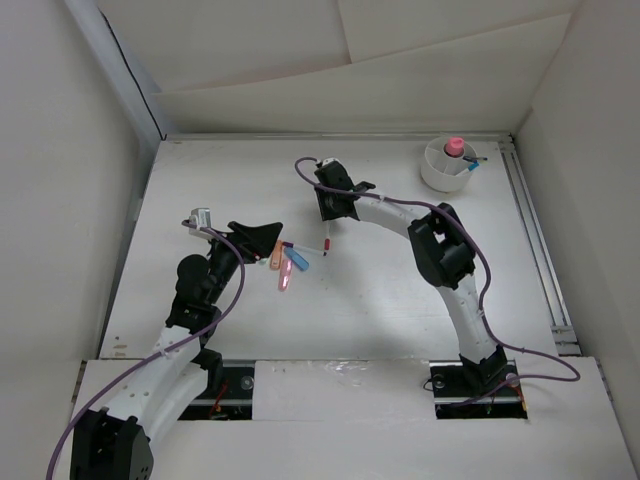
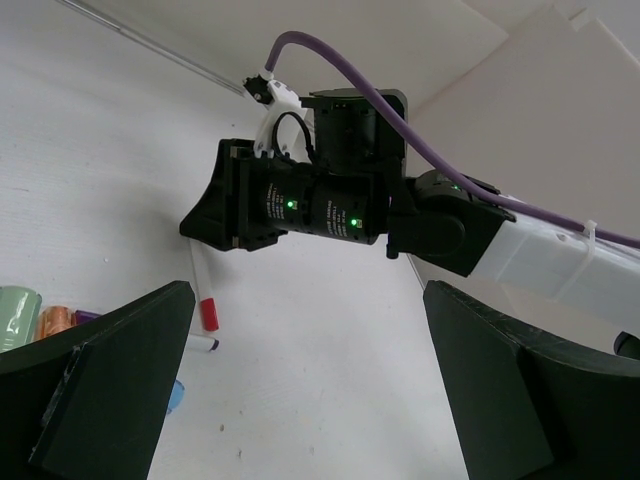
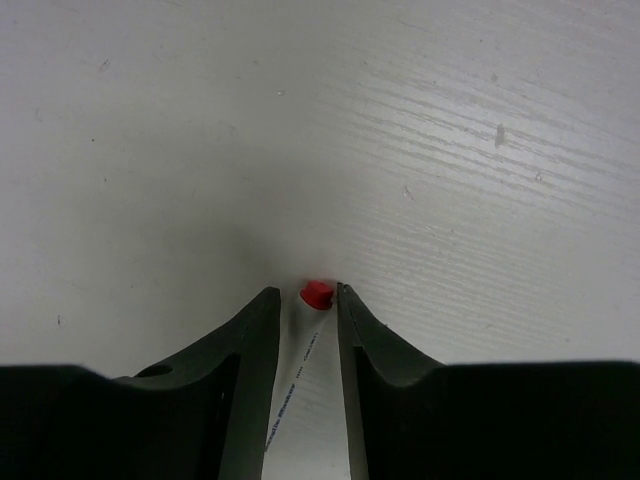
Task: Sort the stationery into containers
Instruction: Pick up the pen from the center of the board, then place the pen in the storage box, then pick up the pen from the center of the board.
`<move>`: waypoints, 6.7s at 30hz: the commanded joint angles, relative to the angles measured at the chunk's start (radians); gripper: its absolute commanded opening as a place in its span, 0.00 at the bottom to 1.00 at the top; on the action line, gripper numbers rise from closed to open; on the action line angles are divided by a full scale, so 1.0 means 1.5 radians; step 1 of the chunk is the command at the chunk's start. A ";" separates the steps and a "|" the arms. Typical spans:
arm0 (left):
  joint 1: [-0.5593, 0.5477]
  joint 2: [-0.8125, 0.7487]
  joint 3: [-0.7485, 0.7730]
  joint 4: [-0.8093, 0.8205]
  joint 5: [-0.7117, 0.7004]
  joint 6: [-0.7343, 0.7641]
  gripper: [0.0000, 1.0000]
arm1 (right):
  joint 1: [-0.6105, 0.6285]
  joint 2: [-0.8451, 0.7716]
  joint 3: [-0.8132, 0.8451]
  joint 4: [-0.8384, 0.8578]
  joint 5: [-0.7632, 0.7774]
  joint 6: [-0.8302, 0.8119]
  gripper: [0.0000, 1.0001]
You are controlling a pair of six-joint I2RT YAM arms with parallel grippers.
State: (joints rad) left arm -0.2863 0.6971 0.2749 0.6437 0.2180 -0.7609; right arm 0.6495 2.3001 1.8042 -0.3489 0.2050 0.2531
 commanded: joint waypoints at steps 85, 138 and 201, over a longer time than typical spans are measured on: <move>0.000 0.075 -0.016 0.105 0.017 -0.019 1.00 | -0.393 -0.146 -0.156 0.472 0.385 -0.055 0.00; 0.000 -0.050 0.003 -0.007 -0.008 0.005 1.00 | 0.007 -0.200 -0.148 0.036 -0.243 -0.192 0.06; 0.000 -0.287 -0.016 -0.155 -0.197 0.006 1.00 | 0.105 0.016 0.018 -0.034 -0.255 -0.287 0.32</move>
State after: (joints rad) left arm -0.2863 0.2554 0.2546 0.3916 -0.0658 -0.7490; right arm 0.8001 2.2948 1.8038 -0.3885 -0.1688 -0.1669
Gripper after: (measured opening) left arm 0.997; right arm 0.317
